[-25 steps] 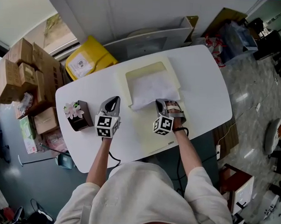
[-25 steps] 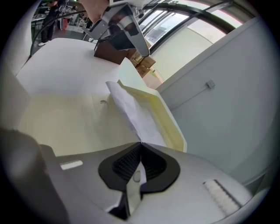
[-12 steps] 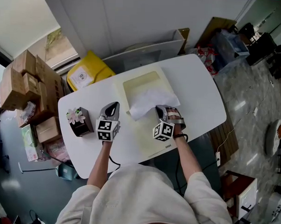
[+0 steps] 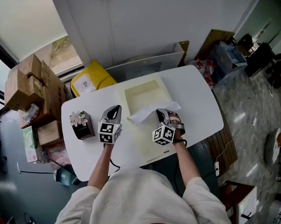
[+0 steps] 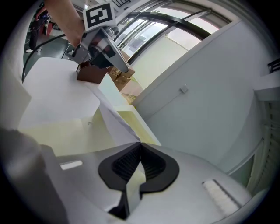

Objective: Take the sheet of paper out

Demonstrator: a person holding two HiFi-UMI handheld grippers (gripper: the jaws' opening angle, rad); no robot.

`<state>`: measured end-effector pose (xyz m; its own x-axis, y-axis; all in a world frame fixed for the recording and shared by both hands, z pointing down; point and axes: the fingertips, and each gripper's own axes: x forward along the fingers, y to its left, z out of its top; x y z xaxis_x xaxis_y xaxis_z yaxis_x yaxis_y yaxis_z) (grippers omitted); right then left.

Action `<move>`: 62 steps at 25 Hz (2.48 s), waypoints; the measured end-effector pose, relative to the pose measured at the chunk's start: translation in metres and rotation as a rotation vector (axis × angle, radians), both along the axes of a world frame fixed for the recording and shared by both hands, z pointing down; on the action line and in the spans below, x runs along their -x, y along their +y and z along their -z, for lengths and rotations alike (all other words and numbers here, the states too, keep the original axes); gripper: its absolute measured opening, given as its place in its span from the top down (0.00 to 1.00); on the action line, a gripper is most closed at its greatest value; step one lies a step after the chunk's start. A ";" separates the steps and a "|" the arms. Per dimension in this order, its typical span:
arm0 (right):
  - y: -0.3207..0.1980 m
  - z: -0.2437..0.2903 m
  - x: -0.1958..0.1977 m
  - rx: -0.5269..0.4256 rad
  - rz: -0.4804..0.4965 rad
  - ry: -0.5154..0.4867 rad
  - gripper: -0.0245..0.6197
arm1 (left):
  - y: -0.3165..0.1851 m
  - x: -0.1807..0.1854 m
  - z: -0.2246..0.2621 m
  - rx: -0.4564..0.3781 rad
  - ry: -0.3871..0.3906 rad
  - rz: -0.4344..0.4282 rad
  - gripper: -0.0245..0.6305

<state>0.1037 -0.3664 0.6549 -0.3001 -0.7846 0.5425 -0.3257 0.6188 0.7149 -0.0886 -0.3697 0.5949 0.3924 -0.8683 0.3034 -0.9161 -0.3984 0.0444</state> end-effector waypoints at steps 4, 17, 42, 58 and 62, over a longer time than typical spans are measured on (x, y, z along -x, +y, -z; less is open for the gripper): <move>-0.004 0.019 0.001 -0.025 -0.015 -0.035 0.96 | 0.000 -0.003 0.011 -0.009 0.013 -0.005 0.96; -0.019 0.082 0.006 -0.042 -0.102 -0.294 0.96 | -0.002 0.003 0.036 -0.058 0.016 -0.001 0.96; -0.014 0.115 -0.036 0.042 -0.362 -0.935 0.96 | -0.006 0.009 0.053 -0.083 0.022 0.011 0.96; -0.017 0.115 -0.037 0.046 -0.365 -0.918 0.96 | -0.008 0.008 0.051 -0.080 0.025 0.007 0.96; -0.017 0.116 -0.036 0.042 -0.365 -0.918 0.96 | -0.007 0.008 0.050 -0.077 0.024 0.006 0.96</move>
<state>0.1402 -0.3836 0.5388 -0.3620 -0.8982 0.2494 -0.9185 0.3893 0.0688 -0.0967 -0.3772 0.5453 0.3935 -0.8910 0.2264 -0.9175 -0.3960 0.0363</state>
